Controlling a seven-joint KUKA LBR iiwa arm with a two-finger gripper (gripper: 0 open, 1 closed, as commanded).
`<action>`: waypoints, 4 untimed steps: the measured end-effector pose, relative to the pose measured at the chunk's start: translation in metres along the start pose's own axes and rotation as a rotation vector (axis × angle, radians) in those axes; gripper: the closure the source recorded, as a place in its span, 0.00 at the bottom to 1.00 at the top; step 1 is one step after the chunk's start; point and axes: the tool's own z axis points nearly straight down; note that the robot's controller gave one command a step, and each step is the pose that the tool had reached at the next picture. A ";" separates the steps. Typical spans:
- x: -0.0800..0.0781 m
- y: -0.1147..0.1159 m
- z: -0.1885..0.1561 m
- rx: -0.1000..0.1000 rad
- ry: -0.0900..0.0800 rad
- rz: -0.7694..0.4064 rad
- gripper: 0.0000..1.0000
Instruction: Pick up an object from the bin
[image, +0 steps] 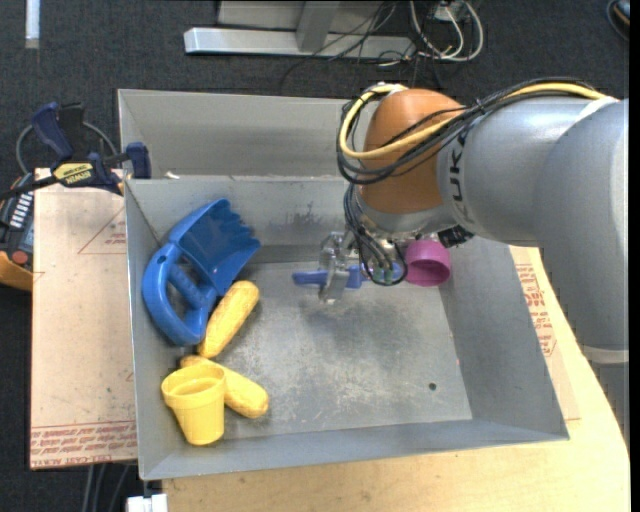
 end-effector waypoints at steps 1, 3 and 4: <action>0.023 -0.007 -0.045 0.003 0.019 0.012 1.00; 0.007 -0.004 -0.060 0.002 0.014 -0.003 1.00; -0.003 -0.011 -0.049 -0.002 -0.003 0.031 1.00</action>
Offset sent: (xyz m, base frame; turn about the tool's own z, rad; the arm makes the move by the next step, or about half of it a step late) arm 0.0112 0.0127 -0.0573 -0.0374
